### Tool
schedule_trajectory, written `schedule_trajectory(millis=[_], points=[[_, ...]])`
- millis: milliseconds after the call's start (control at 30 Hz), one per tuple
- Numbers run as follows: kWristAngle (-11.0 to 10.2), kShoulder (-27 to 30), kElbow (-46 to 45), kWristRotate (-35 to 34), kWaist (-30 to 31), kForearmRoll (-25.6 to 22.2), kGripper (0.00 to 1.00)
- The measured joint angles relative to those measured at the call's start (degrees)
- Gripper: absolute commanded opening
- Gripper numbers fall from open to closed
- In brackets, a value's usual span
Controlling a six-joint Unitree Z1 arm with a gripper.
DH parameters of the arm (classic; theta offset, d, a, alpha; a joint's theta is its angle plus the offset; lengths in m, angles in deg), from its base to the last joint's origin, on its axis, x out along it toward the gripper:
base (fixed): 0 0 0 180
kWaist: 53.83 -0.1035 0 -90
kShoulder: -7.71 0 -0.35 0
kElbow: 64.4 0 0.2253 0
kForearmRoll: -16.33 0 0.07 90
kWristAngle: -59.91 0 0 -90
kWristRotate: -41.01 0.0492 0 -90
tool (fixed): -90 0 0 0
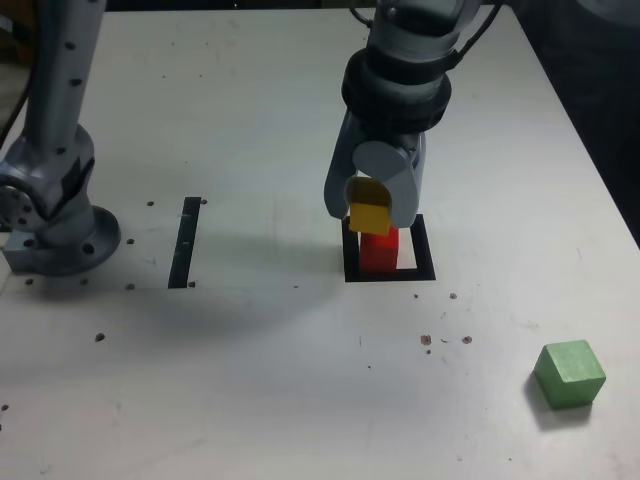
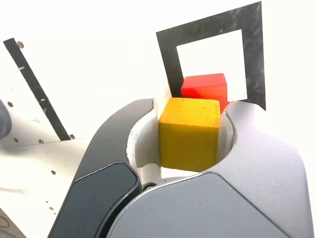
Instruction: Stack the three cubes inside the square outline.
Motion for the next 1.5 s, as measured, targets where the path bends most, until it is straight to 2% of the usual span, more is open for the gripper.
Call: schedule_trajectory(millis=[200,300,433,600,733,967,1133,1333,1433,1500], points=[[0.5,-0.9,0.0,0.5,-0.1,0.3,0.4],[0.8,-1.3,-0.1,0.5,-0.1,0.4,0.52],[0.8,-1.7,-0.6,0.8,-0.3,0.6,0.73],[0.7,-1.7,-2.1,1.1,-0.5,1.4,0.9],[0.5,-1.7,-2.6,1.0,-0.6,1.6,0.99],[-0.2,-1.4,-2.6,0.7,-0.7,1.7,0.99],[-1.1,1.0,-0.6,0.5,-0.4,1.0,0.99],[-2.3,2.2,5.4,-0.9,1.5,-4.0,0.99],[-2.2,1.5,10.6,-1.2,3.1,-7.4,0.99],[-1.4,-1.0,14.7,-1.4,4.2,-9.6,0.99]])
